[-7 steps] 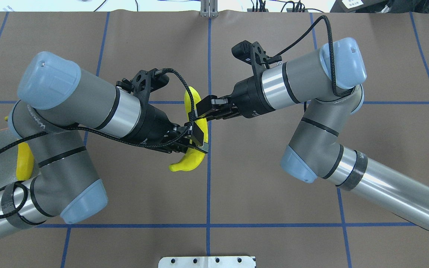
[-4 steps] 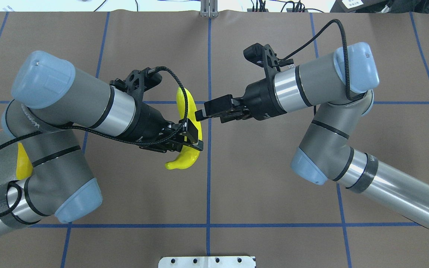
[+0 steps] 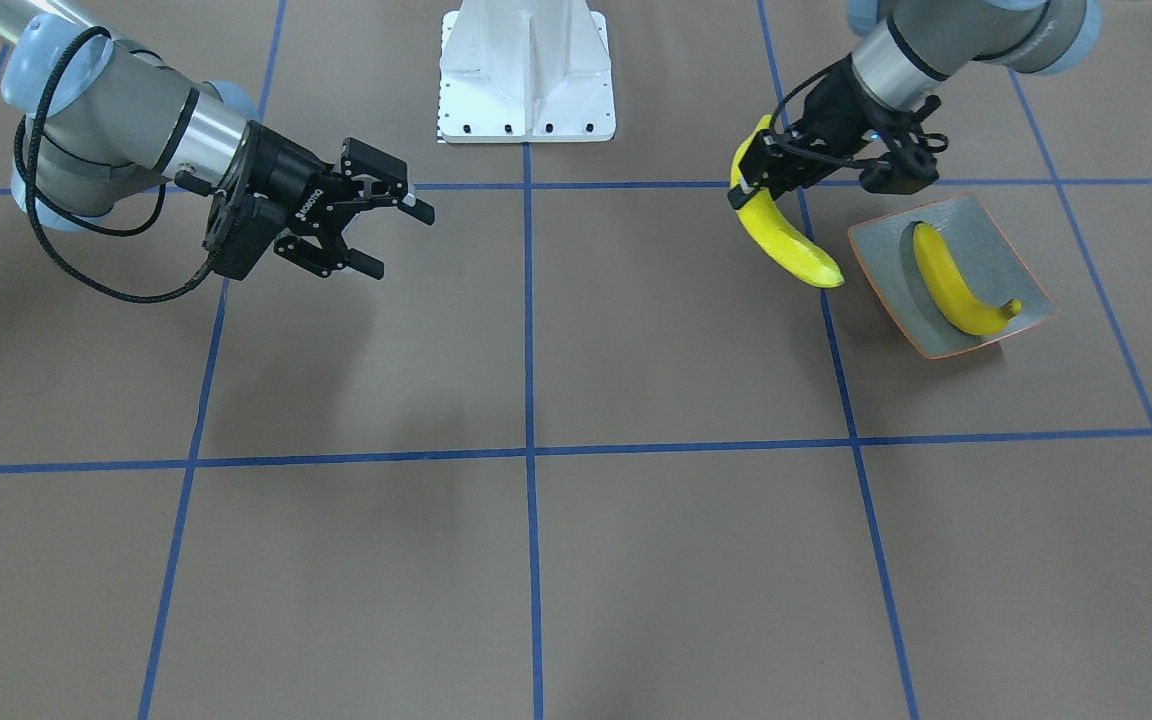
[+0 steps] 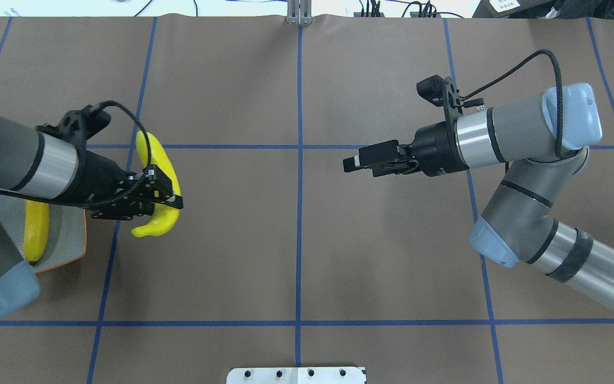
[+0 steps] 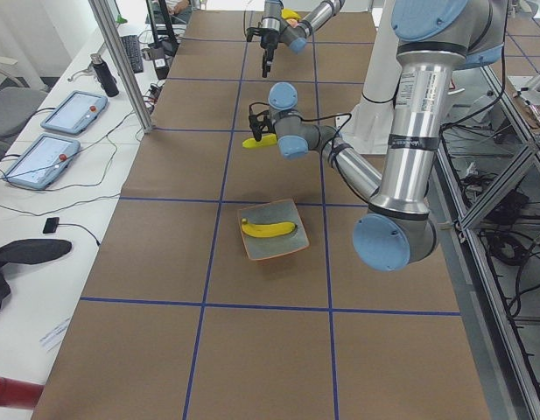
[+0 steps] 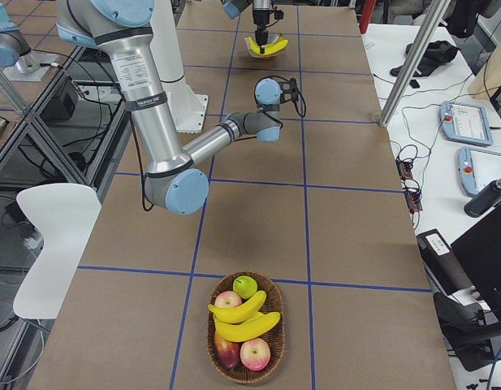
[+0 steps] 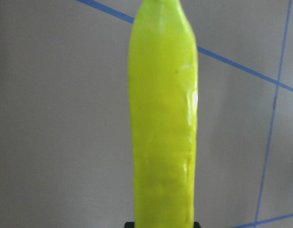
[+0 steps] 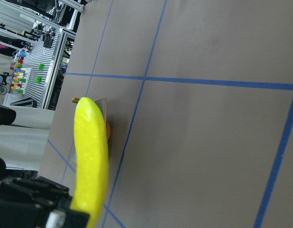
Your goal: Transfer all bananas from basket to plate
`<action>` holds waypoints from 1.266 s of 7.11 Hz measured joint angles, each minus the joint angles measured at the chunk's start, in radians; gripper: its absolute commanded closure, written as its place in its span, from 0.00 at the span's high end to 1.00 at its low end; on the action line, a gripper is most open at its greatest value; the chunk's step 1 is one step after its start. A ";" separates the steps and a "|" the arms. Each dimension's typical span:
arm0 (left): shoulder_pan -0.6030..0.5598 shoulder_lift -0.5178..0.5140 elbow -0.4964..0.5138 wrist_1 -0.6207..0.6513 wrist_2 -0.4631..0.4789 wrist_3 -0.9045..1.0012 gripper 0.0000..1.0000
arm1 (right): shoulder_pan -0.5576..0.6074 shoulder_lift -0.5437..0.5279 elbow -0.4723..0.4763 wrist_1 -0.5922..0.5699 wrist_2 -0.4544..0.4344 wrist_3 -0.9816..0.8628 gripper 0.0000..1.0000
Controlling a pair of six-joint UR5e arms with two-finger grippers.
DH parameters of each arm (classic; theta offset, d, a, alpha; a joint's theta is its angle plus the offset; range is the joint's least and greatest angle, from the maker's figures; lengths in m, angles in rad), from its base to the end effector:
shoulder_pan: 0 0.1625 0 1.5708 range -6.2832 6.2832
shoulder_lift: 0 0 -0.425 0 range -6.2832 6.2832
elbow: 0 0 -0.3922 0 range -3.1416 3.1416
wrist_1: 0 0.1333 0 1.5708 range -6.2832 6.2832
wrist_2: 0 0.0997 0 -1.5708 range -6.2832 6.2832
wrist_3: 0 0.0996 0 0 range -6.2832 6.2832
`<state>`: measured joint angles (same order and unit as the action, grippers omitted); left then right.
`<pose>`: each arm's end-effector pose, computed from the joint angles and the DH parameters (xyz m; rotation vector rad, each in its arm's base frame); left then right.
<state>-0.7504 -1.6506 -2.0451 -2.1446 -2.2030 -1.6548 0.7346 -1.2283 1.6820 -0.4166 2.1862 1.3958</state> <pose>0.3023 -0.3836 0.3241 -0.1760 1.2134 -0.3721 -0.3743 -0.4402 0.2883 0.2514 -1.5815 -0.0602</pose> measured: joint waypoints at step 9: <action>-0.002 0.275 0.082 0.014 0.186 0.334 0.00 | 0.000 -0.052 -0.017 0.001 -0.071 0.006 1.00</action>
<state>-0.7523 -1.3752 -1.9633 -2.1308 -2.0171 -1.3204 0.7342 -1.2806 1.6647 -0.4157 2.1156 1.4013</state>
